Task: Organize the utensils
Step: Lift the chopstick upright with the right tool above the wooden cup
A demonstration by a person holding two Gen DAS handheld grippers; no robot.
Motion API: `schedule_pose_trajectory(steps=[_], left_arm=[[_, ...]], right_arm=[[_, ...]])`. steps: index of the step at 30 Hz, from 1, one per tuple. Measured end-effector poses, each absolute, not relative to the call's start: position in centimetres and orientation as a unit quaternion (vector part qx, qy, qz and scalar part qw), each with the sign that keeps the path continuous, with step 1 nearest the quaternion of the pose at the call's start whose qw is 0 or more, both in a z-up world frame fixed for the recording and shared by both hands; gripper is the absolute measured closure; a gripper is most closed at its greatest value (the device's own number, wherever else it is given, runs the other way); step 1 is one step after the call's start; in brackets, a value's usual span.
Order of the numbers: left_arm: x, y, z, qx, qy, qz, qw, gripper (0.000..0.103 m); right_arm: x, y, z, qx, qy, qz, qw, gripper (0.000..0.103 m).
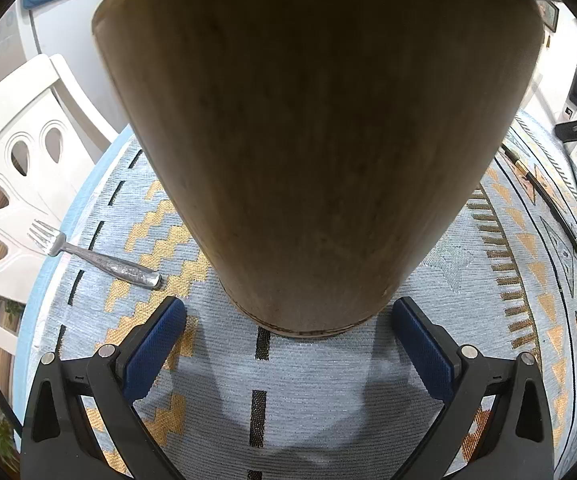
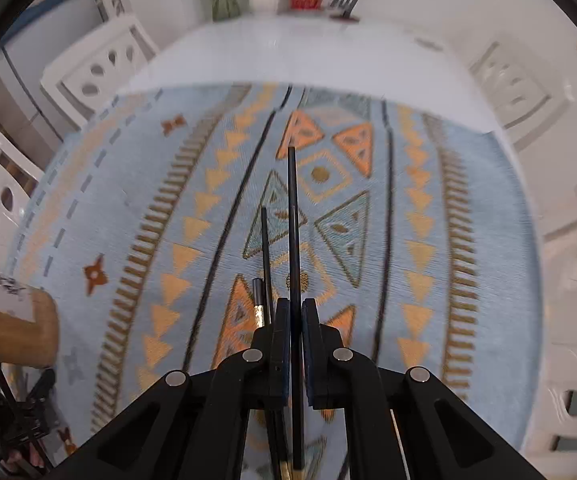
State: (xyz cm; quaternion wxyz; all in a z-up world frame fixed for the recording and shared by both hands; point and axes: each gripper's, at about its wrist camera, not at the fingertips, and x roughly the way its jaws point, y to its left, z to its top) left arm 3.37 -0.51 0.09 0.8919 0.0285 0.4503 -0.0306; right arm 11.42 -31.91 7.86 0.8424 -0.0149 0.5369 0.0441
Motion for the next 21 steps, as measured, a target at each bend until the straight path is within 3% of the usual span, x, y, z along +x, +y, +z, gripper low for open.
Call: schedule_pose_trajectory(steps=[21], left_arm=[[3.4,-0.6,0.1,0.028,0.45,-0.03,0.892,0.0]], right_arm=[[1.2,-25.6,22.6,0.003,0.37,0.056,0.927,0.098]])
